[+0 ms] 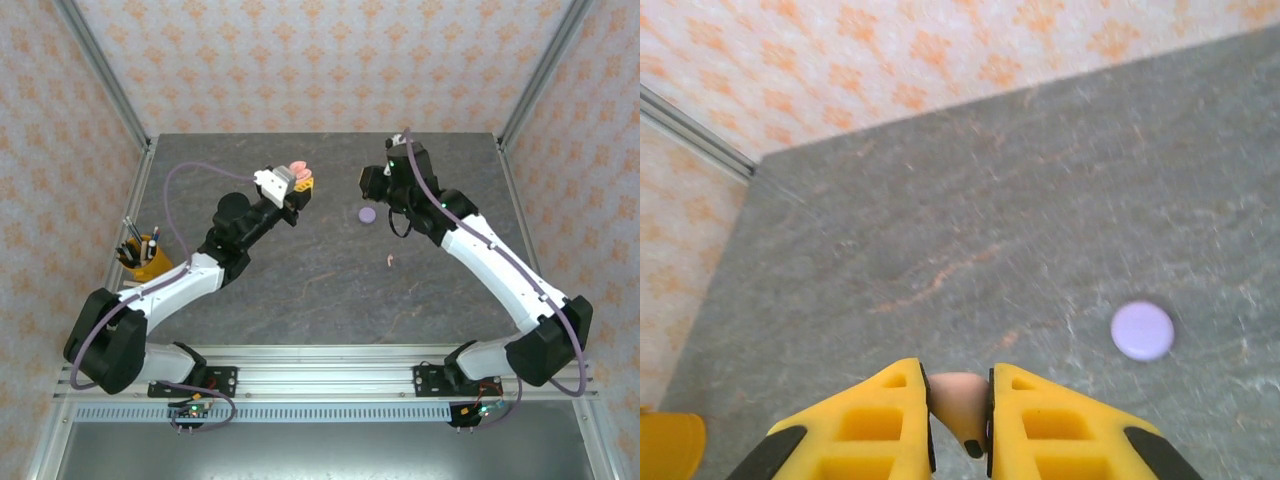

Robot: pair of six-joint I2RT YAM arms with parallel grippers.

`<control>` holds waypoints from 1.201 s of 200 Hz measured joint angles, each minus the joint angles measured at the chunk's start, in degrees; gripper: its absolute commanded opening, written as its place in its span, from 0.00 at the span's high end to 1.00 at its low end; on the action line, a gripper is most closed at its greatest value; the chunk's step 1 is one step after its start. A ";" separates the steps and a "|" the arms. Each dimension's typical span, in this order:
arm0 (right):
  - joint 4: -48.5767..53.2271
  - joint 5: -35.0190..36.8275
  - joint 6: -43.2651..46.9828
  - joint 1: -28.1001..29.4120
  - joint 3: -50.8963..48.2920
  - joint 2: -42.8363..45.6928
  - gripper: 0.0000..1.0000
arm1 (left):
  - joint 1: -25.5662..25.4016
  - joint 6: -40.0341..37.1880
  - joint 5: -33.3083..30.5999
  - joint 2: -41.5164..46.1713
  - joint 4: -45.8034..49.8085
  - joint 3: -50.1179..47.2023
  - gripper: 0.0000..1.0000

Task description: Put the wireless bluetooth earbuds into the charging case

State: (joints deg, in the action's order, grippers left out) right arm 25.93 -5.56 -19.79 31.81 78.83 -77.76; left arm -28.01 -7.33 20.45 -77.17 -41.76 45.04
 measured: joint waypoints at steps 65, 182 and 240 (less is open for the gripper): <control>-0.11 -5.35 2.38 0.00 8.22 0.04 0.82 | -0.31 0.42 6.43 -5.66 0.02 6.45 1.00; -8.94 -15.45 4.33 0.00 8.48 4.17 0.82 | -2.01 -8.52 12.22 -11.41 6.93 18.82 1.00; -12.31 -18.93 4.90 0.00 7.30 4.07 0.82 | -2.01 -10.75 13.90 -13.42 9.84 23.71 1.00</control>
State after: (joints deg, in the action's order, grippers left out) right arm 13.63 -24.49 -14.90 31.81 86.13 -73.69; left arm -30.02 -18.09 34.35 -90.59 -31.92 68.75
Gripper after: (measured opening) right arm 0.186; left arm 0.234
